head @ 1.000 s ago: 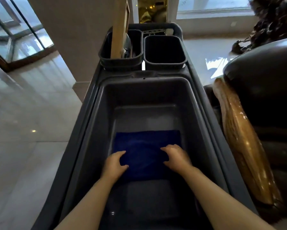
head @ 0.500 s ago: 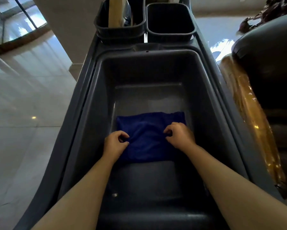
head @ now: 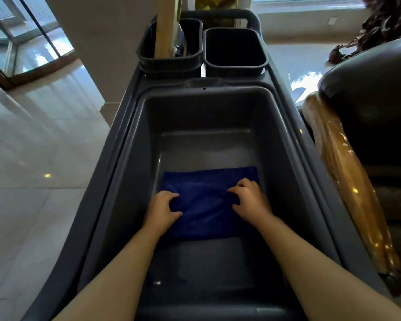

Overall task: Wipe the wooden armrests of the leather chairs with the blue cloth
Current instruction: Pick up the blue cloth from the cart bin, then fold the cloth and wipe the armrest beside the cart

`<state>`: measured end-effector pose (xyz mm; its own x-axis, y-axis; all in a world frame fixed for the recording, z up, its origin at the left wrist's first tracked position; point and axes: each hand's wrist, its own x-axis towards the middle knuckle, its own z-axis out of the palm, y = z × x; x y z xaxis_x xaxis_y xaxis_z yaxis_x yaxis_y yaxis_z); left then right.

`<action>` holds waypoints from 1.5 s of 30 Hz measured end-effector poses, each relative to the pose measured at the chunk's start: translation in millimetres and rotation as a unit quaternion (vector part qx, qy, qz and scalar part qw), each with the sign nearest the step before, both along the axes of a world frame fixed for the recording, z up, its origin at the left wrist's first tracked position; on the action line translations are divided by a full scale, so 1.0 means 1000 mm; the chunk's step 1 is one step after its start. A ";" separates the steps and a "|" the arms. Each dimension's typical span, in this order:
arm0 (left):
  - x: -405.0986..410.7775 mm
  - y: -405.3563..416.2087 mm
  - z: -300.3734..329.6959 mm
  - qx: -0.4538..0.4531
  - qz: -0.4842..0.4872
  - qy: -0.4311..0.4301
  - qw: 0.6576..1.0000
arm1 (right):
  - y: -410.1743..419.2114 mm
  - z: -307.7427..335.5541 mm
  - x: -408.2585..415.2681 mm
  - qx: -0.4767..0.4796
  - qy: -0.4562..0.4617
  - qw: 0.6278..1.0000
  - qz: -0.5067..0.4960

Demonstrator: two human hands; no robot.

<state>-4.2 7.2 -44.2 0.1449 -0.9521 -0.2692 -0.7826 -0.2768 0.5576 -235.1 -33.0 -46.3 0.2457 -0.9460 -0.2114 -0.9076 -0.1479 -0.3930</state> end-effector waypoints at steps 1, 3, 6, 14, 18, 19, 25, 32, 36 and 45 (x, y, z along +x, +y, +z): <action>0.000 -0.001 -0.001 -0.003 0.015 0.001 1.000 | -0.001 0.000 0.000 -0.003 0.002 1.000 -0.001; -0.002 -0.002 -0.004 0.014 0.042 0.002 0.999 | -0.001 -0.001 0.002 -0.015 0.017 1.000 0.001; -0.002 -0.001 -0.003 0.048 0.070 0.034 0.996 | 0.001 -0.001 0.003 -0.016 0.004 1.000 -0.017; 0.006 -0.004 0.063 0.005 0.064 0.151 0.986 | -0.017 0.058 -0.009 0.040 -0.135 0.982 -0.125; 0.008 -0.010 0.127 -0.049 0.014 0.163 0.985 | -0.026 0.129 -0.020 -0.021 -0.182 0.975 -0.124; 0.009 -0.012 0.143 -0.060 0.000 0.166 0.984 | -0.026 0.146 -0.024 -0.034 -0.190 0.974 -0.120; -0.008 -0.002 0.241 -0.137 -0.067 0.198 0.968 | 0.006 0.251 -0.054 -0.106 -0.200 0.970 -0.091; -0.059 0.029 0.309 -0.165 -0.169 0.224 0.946 | 0.071 0.312 -0.118 -0.162 -0.175 0.965 -0.109; -0.097 0.049 0.319 -0.147 -0.221 0.224 0.938 | 0.103 0.327 -0.158 -0.191 -0.161 0.961 -0.122; -0.220 0.066 0.312 -0.068 -0.261 0.240 0.933 | 0.141 0.321 -0.291 -0.190 -0.173 0.955 -0.146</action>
<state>-224.2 72.8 267.5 -0.4533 -0.8897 -0.0549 -0.4417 0.1707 0.8808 -525.7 107.8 274.8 -0.0477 -0.9773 0.2066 -0.7569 -0.0996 -0.6459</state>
